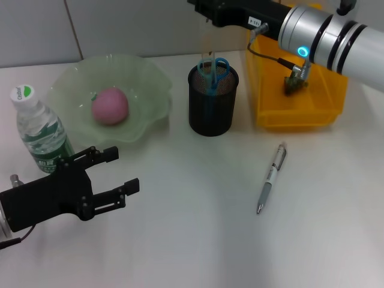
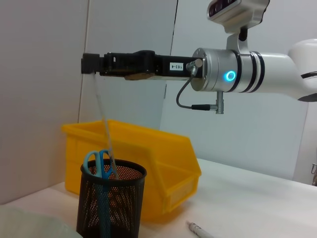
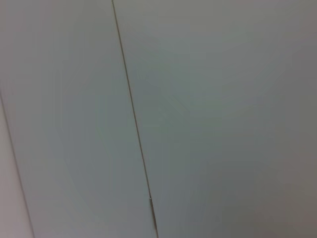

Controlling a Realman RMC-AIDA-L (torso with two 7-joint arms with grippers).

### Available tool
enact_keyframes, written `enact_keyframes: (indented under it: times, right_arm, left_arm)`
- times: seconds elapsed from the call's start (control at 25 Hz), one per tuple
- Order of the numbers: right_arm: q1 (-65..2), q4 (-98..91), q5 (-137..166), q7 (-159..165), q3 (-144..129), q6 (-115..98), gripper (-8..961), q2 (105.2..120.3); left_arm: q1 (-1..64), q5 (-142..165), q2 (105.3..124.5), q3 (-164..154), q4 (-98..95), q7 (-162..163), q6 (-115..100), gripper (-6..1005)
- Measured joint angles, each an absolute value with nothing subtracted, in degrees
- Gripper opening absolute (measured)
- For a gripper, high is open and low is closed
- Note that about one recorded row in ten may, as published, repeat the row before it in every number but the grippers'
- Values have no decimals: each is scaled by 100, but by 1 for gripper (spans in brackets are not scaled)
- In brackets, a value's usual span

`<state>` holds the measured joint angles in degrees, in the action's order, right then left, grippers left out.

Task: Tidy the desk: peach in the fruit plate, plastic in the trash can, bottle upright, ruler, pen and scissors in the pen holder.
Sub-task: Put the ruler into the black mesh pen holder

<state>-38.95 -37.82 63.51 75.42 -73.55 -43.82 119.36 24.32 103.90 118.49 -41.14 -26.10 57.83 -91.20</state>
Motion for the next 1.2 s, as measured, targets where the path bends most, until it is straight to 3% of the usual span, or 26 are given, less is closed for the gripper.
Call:
enact_keyframes:
  times: [1.2]
  right_arm:
    - [-3965,-3259,6336,7269,-7374,-4343,523,11961]
  left_arm:
    - [2347,10379,11848,-4109,-2601,5783,-9144,812]
